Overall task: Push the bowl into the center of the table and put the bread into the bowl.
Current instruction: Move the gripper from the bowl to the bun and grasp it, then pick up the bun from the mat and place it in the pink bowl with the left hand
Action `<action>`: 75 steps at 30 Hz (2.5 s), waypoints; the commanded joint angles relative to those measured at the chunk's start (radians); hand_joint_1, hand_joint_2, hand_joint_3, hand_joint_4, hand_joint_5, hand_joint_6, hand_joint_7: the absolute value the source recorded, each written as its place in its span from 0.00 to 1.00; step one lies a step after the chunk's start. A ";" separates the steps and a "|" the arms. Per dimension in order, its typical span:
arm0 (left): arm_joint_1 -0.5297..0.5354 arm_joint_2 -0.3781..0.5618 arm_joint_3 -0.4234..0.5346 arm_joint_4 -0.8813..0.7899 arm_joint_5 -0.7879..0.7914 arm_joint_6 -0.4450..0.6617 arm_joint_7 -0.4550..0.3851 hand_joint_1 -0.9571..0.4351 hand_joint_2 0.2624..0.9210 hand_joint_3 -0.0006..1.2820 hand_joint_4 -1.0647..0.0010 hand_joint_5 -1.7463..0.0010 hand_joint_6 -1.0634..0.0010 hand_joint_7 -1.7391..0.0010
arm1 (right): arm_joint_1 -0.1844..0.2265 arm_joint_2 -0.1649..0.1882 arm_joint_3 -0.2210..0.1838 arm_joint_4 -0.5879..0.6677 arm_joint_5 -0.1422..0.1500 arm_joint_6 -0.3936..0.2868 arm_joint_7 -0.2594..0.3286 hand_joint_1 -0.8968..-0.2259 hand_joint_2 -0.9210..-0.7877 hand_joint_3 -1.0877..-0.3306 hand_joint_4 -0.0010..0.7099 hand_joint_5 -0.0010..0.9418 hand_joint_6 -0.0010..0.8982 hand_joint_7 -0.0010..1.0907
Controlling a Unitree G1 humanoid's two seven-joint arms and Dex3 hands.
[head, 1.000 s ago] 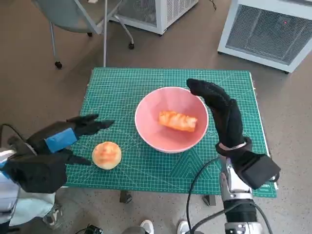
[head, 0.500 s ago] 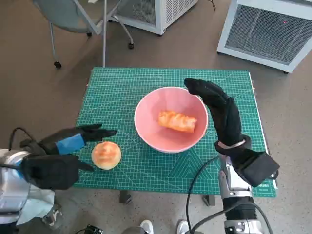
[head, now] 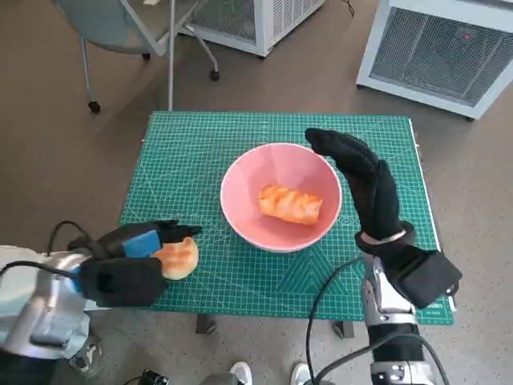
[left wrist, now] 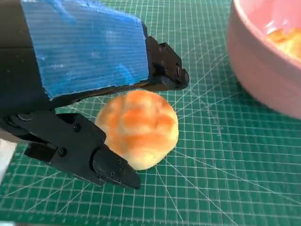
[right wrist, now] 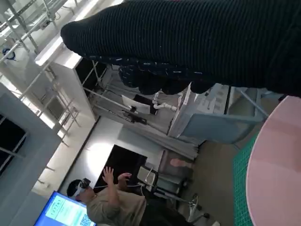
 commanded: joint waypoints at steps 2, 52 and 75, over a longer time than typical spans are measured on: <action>-0.026 -0.026 -0.044 0.057 0.067 -0.038 0.065 0.67 0.85 0.02 0.55 0.96 0.50 0.96 | 0.011 -0.004 -0.003 0.015 -0.005 -0.001 -0.001 0.28 0.00 0.38 0.23 0.00 0.00 0.45; -0.336 -0.254 0.068 -0.124 0.038 -0.195 0.352 0.69 1.00 0.09 0.41 0.23 0.43 0.39 | 0.021 -0.021 -0.022 -0.008 0.030 0.029 0.016 0.28 0.00 0.38 0.23 0.00 0.00 0.44; -0.460 -0.412 -0.113 0.245 0.097 -0.234 0.364 0.60 1.00 0.14 0.55 0.41 0.50 0.23 | 0.096 -0.018 -0.040 -0.132 0.045 0.077 -0.010 0.26 0.00 0.41 0.21 0.00 0.00 0.43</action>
